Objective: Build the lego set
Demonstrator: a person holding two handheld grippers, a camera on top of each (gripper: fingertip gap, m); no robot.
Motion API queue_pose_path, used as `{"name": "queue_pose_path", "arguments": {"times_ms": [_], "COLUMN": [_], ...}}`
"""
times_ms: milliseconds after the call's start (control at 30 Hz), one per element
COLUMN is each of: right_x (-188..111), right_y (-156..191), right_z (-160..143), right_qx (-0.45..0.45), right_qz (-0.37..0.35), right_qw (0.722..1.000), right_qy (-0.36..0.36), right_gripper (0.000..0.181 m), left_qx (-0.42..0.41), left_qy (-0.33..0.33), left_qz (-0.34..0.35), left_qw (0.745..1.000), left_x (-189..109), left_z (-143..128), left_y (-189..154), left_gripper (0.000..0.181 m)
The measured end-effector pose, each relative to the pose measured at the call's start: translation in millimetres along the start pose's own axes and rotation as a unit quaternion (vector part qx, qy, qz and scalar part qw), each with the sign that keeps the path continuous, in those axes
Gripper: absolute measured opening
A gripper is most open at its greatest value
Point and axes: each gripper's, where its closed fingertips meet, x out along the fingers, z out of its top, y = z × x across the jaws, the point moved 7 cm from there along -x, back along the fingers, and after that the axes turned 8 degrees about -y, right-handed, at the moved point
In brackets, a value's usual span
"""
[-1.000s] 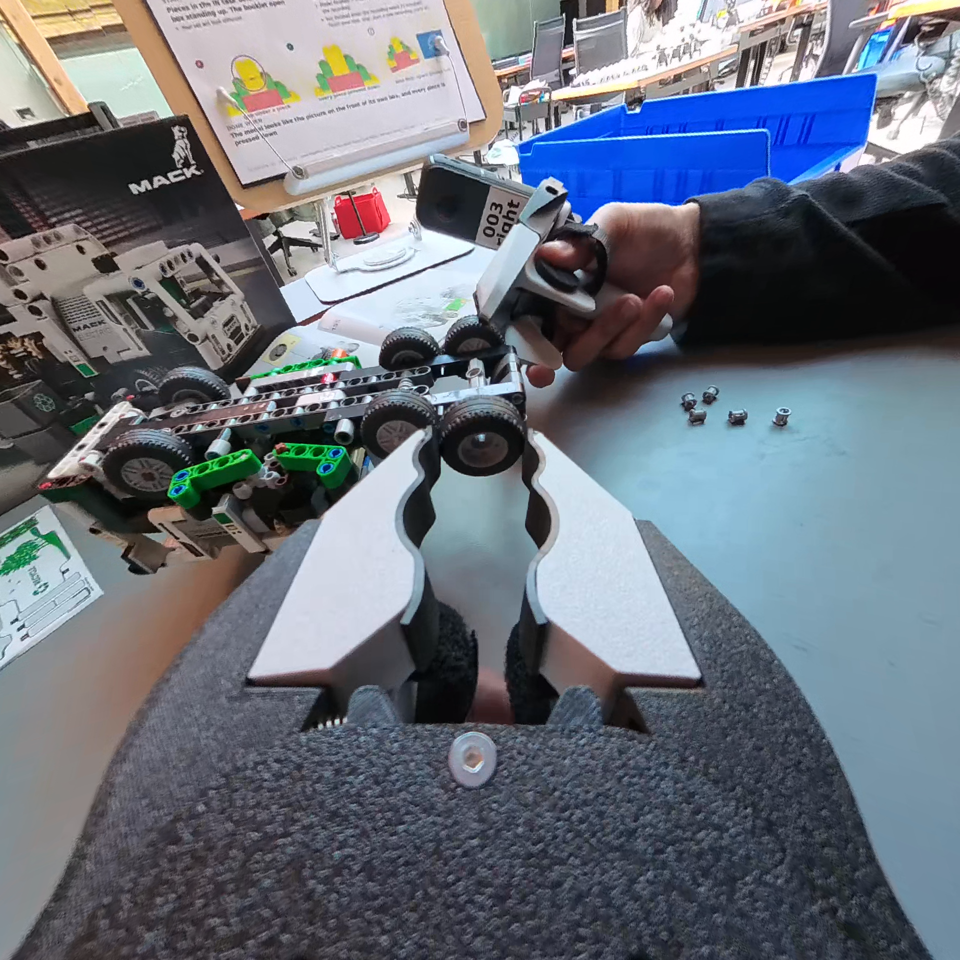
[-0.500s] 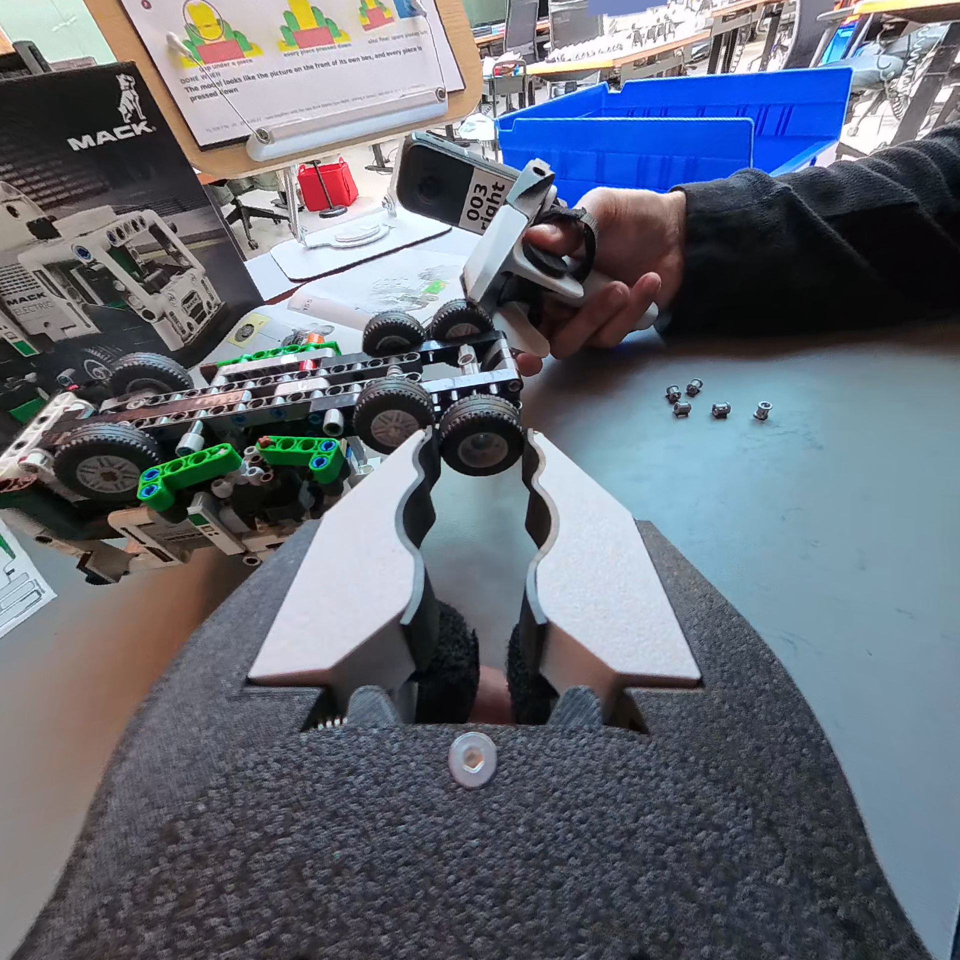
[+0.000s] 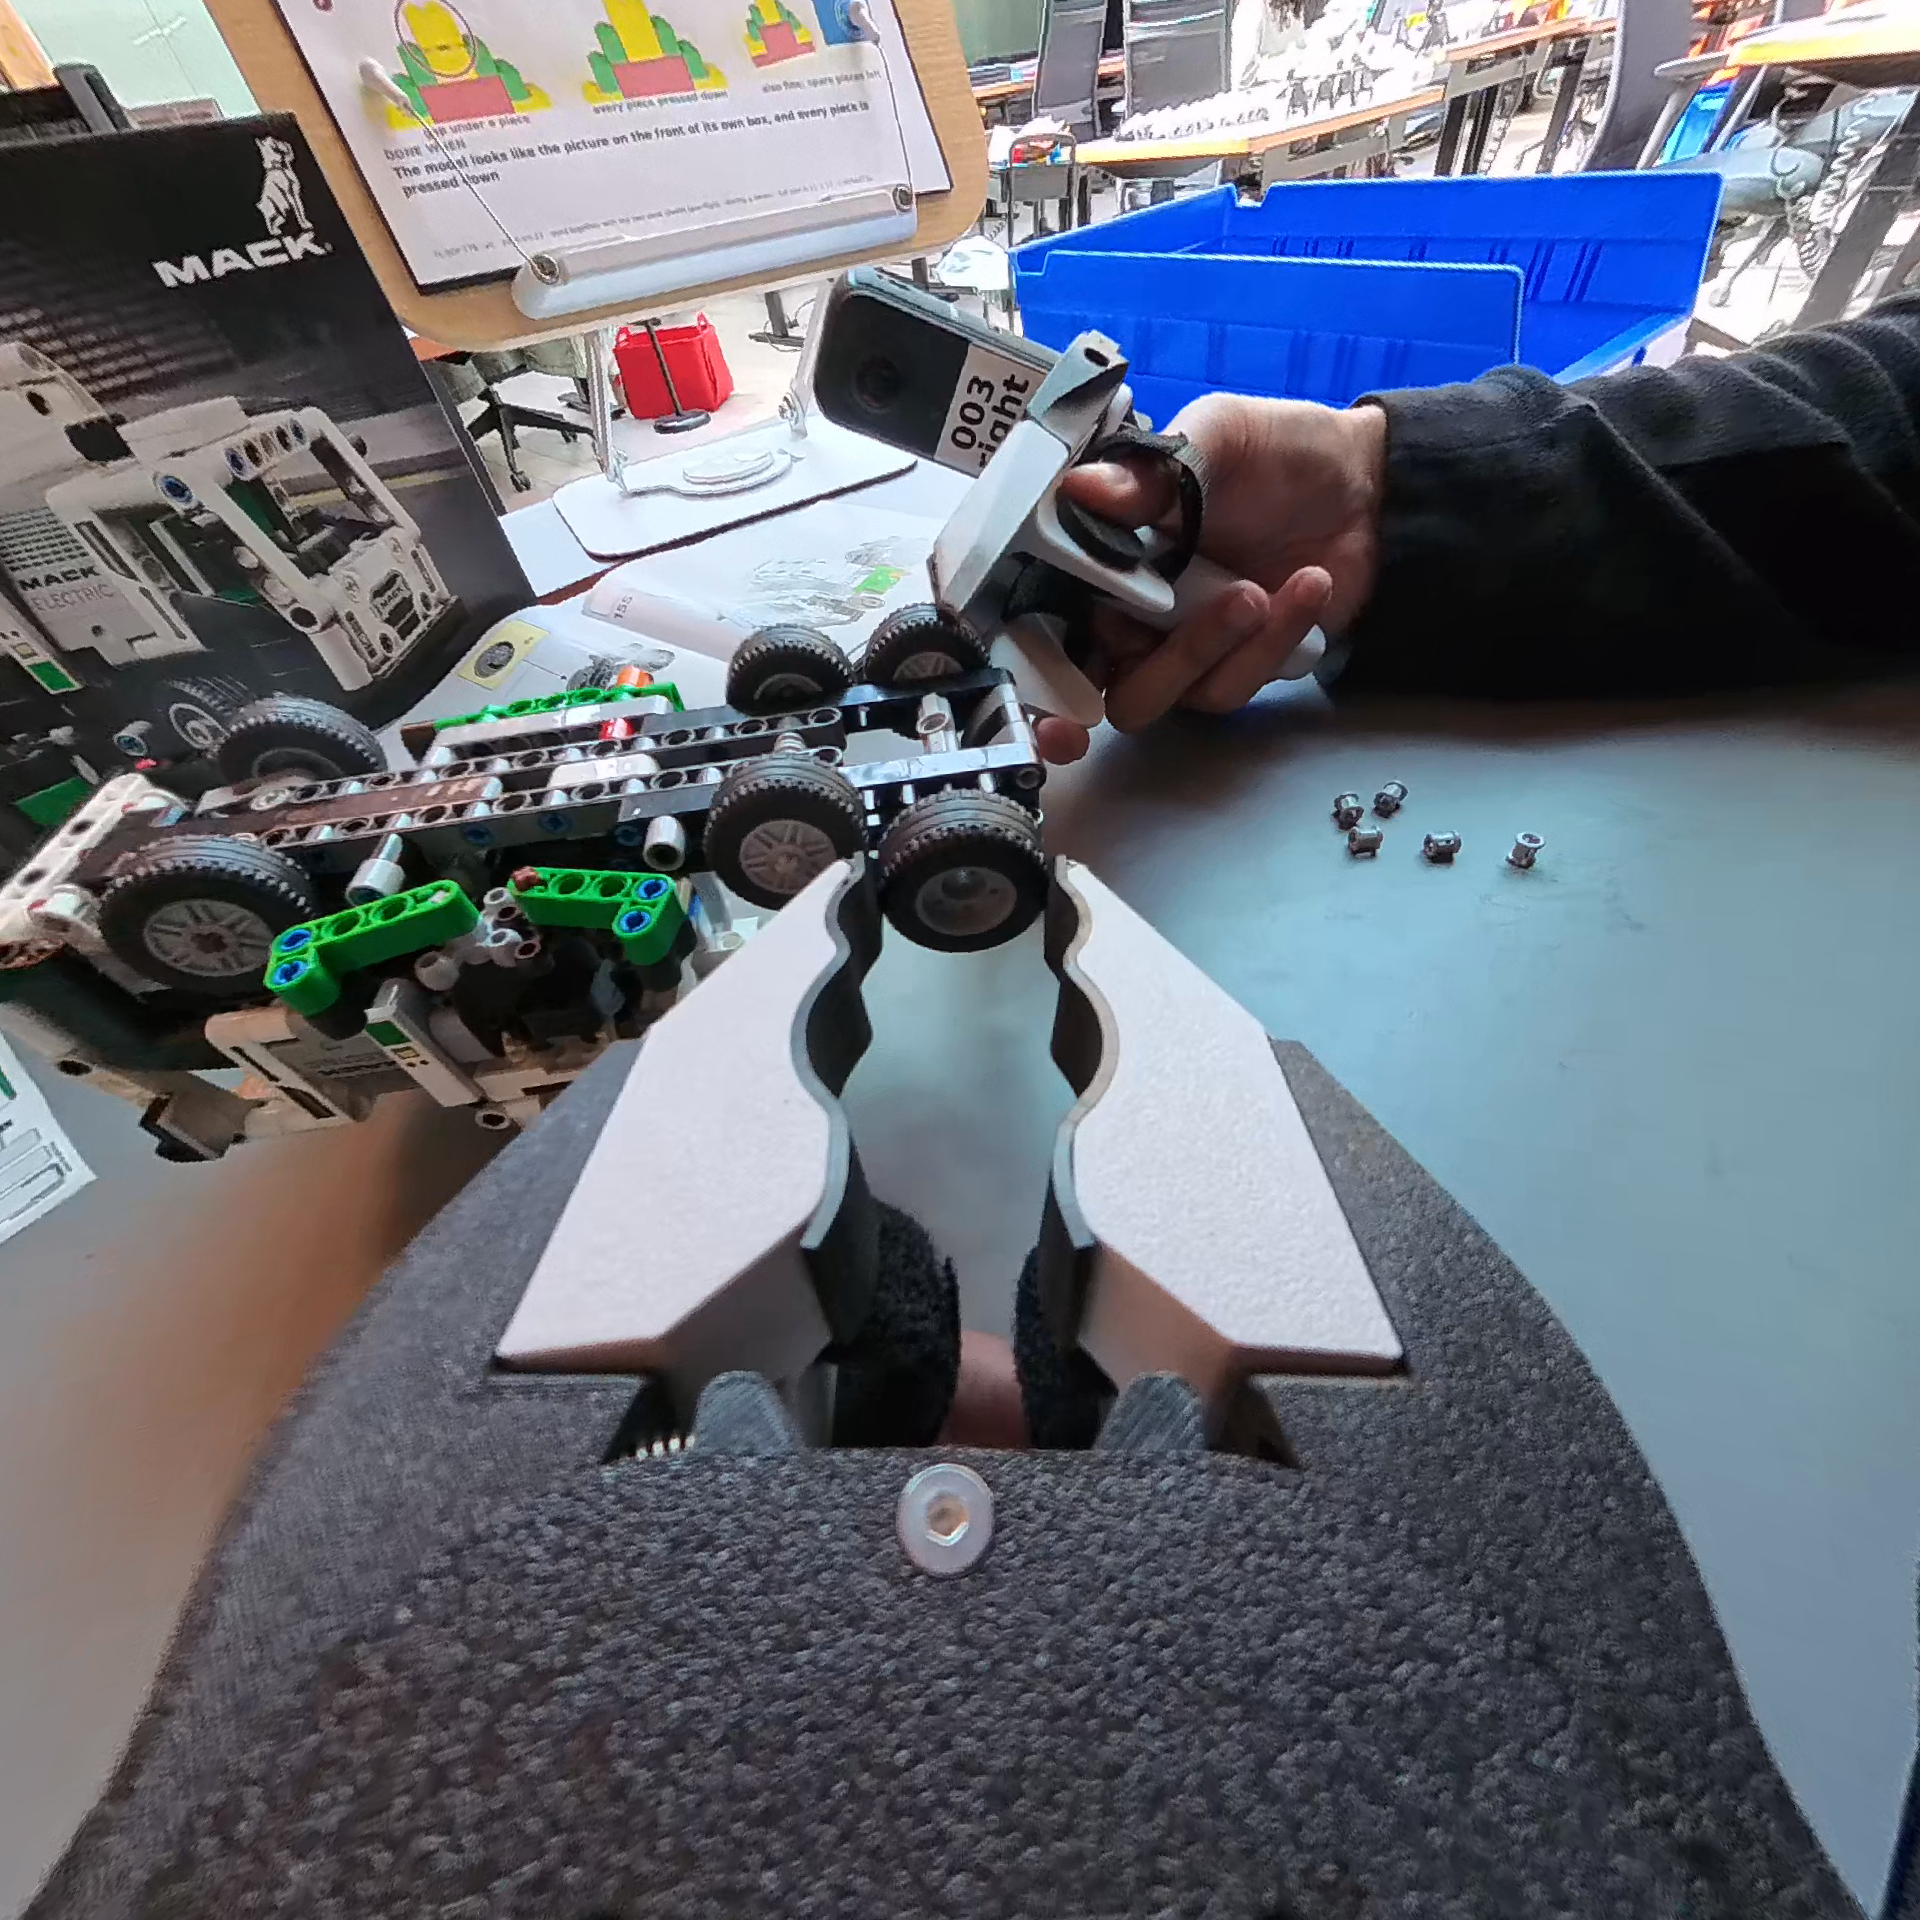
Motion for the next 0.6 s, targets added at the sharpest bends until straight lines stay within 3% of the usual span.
{"name": "queue_pose_path", "arguments": {"times_ms": [600], "right_x": [-0.9], "right_y": [1.2], "right_z": [0.3], "right_qx": [-0.006], "right_qz": [-0.008], "right_qw": [1.000], "right_qy": [0.006], "right_gripper": [0.030], "left_qx": [-0.064], "left_qy": [0.026], "left_qz": [0.017], "left_qw": [0.997], "left_x": [4.4], "left_z": [2.4], "left_y": [-1.0], "left_gripper": [0.030]}}
